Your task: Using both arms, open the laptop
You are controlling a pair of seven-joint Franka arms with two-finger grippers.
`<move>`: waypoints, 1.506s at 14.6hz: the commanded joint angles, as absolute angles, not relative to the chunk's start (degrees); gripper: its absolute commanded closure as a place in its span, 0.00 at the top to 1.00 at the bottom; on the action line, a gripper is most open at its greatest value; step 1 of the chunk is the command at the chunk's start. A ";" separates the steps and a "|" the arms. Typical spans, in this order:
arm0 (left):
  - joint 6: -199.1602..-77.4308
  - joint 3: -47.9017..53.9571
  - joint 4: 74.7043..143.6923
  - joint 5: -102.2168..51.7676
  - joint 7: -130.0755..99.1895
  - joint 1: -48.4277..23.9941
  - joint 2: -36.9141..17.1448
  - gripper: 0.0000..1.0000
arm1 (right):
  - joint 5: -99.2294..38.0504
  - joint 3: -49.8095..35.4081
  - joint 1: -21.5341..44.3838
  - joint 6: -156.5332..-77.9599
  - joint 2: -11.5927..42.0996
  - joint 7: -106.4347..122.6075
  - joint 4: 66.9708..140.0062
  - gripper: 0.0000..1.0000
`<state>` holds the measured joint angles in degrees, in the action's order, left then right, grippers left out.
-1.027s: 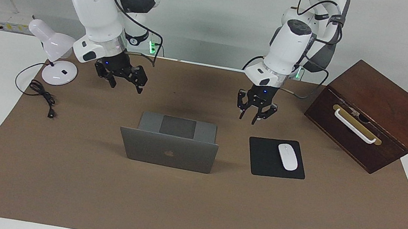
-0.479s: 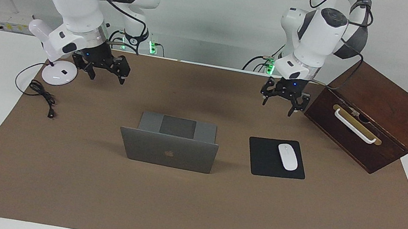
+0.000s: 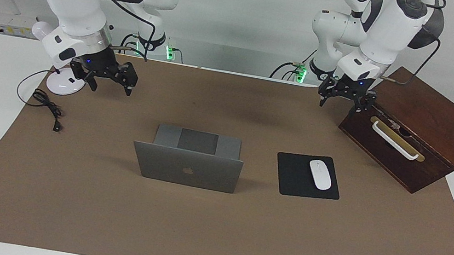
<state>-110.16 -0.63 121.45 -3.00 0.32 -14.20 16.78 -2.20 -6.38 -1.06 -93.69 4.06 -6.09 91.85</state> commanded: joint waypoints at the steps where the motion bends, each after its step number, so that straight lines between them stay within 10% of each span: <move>1: -107.93 -0.09 119.54 -2.99 1.05 -9.95 16.79 1.00 | -1.58 -6.24 -1.32 -89.22 1.67 -4.66 90.79 1.00; 13: -88.95 -0.17 94.94 -0.61 1.58 -1.41 6.16 1.00 | -2.02 -4.83 -1.23 -88.68 0.79 -4.66 91.32 1.00; 22: -87.10 -0.09 92.29 -0.26 1.49 0.35 2.46 1.00 | -2.02 -5.10 -1.32 -89.38 0.70 -4.83 91.58 1.00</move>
<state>-89.10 -0.64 94.14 -1.21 1.22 -0.42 3.15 -2.20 -4.84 -0.93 -89.51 1.07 -6.09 91.16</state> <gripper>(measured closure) 0.000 0.000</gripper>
